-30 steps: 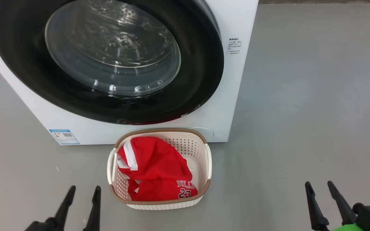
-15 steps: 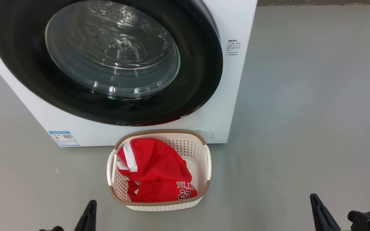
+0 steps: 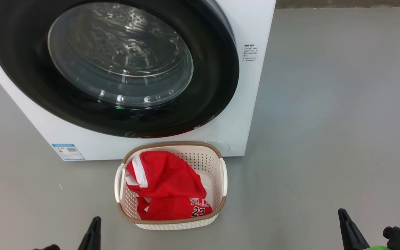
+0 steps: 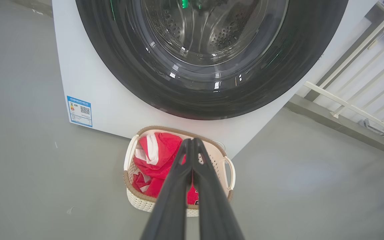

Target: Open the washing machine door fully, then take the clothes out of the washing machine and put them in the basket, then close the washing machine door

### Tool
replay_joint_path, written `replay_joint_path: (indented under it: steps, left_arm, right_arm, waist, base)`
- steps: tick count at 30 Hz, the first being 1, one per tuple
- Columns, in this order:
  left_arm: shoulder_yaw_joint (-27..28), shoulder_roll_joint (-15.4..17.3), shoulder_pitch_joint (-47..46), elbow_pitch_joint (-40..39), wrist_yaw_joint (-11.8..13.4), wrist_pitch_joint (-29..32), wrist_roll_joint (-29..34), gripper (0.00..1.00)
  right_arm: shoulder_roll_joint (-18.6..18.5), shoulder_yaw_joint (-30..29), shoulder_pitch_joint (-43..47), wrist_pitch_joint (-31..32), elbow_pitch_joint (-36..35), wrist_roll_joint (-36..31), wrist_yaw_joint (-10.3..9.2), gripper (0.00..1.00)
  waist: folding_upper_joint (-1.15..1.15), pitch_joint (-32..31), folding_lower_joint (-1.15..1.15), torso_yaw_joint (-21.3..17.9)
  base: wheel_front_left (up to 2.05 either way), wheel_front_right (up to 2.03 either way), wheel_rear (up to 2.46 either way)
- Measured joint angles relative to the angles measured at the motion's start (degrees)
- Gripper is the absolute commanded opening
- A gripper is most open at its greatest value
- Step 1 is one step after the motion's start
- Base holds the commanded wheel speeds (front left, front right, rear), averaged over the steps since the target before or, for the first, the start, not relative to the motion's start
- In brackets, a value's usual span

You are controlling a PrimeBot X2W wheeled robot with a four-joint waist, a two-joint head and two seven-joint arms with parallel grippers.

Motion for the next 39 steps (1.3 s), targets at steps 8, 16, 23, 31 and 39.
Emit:
replay_joint_path:
  steps: [8,16,23,31,39]
  left_arm:
    - [0.27,-0.02,-0.10,-0.01,0.00,1.10,-4.85,0.00]
    - [0.51,-0.07,-0.66,-0.08,0.00,2.40,-9.72,0.00]
    - [0.70,-0.16,-1.29,-0.12,0.00,3.60,-14.04,0.00]
    - [1.03,-0.20,-1.53,-0.14,0.00,4.61,-18.95,0.00]
    - [1.42,-0.27,-1.62,-0.20,0.00,6.09,-23.61,0.00]
  right_arm:
    - [0.00,-0.24,-0.59,1.49,-0.34,4.33,0.00,0.00]
    - [0.00,-0.46,-1.34,2.85,-0.79,9.33,0.00,0.00]
    - [0.00,-0.63,-1.55,4.00,-1.15,13.35,0.00,0.00]
    - [0.00,-0.81,-2.66,5.26,-1.52,17.72,0.00,0.00]
    - [0.00,-1.05,-2.77,6.56,-1.90,22.19,0.00,0.00]
  waist:
    - [0.00,-0.26,0.00,-0.17]
    - [0.00,-0.52,0.00,-0.35]
    - [0.00,-0.75,0.00,-0.50]
    - [0.00,-1.00,0.00,-0.68]
    - [0.00,-1.26,-0.01,-0.85]
  base:
    - [0.00,0.00,0.00]
    - [0.00,0.00,0.00]
    - [0.00,0.00,0.00]
    - [0.00,0.00,0.00]
    - [0.00,0.00,0.00]
